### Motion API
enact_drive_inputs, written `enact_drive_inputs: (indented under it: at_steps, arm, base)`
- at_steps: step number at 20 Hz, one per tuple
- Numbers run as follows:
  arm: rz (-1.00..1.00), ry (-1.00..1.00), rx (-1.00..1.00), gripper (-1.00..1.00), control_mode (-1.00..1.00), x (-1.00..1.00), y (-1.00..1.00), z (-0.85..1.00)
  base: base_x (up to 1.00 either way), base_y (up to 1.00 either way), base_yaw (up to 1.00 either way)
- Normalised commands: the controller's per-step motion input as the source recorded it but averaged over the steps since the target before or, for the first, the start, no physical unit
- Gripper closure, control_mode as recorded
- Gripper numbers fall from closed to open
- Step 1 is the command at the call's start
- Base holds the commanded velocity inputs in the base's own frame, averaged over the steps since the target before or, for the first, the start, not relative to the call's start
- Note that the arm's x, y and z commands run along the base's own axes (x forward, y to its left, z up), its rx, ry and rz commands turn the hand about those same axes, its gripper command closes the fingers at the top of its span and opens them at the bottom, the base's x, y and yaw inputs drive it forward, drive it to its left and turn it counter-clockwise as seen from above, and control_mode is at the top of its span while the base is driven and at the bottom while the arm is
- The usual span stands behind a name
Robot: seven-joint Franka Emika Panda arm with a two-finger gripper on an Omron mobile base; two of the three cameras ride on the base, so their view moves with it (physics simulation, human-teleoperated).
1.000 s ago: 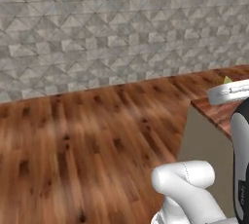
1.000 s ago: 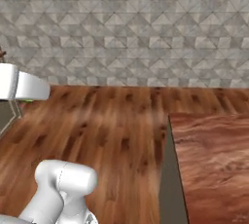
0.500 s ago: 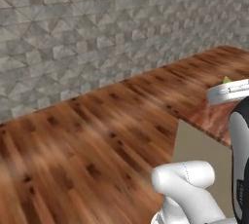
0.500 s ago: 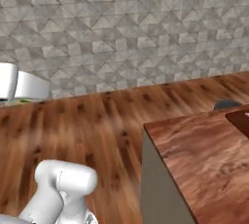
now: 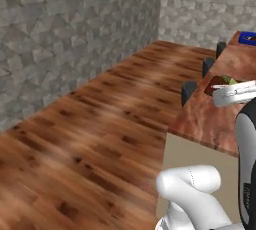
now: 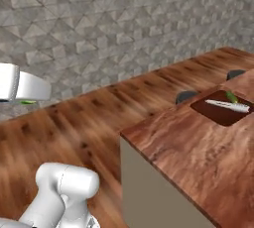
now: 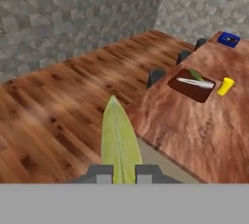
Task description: Gather the lemon wedge and cucumber from the fridge and place them on a tray on the dining counter. Then gather the fish and steak from the fridge and place them on the other tray.
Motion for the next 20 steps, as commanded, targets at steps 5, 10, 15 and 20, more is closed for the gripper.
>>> enact_drive_inputs:
  at_steps: [5,10,15,20]
  arm:
    - [0.00,0.00,0.00,1.00,1.00,0.00,0.00,0.00]
    - [0.00,0.00,0.00,1.00,1.00,0.00,0.00,0.00]
    - [0.00,0.00,0.00,1.00,1.00,0.00,0.00,0.00]
    - [-0.16,0.01,0.00,1.00,-1.00,0.37,0.15,0.00]
  base:
    - [0.46,0.05,-0.60]
    - [0.53,0.00,-0.57]
    - [0.59,0.02,-0.55]
    - [0.45,0.09,-0.29]
